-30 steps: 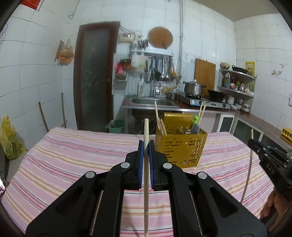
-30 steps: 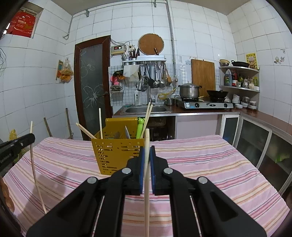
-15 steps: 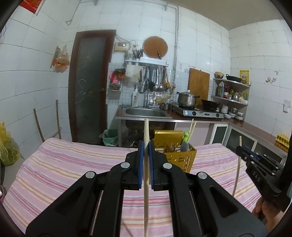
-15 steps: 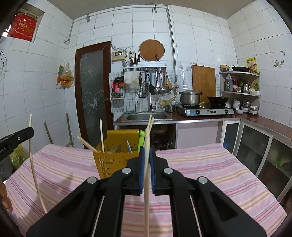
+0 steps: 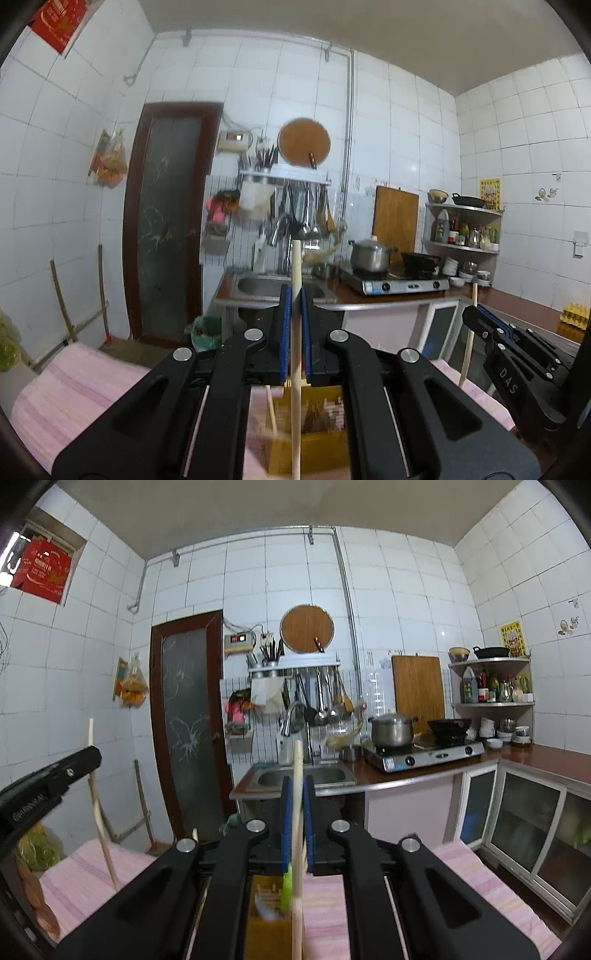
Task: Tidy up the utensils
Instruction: 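Carry both chopsticks up and lower them into the yellow holder, then open both tools to release the chopsticks in the holder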
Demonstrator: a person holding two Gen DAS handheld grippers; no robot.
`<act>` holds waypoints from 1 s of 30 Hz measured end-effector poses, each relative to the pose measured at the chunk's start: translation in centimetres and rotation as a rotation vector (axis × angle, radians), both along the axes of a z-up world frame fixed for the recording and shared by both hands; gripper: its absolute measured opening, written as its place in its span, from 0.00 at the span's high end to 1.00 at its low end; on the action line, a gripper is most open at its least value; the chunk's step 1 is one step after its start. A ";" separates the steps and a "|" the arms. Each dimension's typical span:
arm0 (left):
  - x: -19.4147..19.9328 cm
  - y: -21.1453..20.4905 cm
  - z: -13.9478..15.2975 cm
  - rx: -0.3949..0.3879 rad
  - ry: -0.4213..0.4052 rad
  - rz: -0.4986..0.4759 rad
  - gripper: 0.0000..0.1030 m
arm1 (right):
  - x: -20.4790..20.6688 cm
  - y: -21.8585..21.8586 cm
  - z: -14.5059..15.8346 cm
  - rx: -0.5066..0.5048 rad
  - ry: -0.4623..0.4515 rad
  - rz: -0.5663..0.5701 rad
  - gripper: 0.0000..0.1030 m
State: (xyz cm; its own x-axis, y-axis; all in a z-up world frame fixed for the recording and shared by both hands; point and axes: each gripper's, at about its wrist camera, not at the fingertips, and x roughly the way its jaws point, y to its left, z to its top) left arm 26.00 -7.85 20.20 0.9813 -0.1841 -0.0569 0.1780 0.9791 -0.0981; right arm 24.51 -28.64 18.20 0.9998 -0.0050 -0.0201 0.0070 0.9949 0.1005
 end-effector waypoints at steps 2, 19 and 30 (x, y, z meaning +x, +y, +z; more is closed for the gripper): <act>1.7 -0.8 0.1 0.004 -0.015 0.010 0.96 | 1.7 -0.2 0.3 0.006 -0.017 0.001 0.94; 10.4 -4.5 -4.5 0.064 -0.016 0.067 0.96 | 9.7 -0.6 -4.1 0.056 -0.083 0.041 0.94; 10.2 -1.2 -6.8 0.044 0.116 0.098 0.95 | 9.9 -0.8 -6.8 -0.009 0.115 0.042 0.93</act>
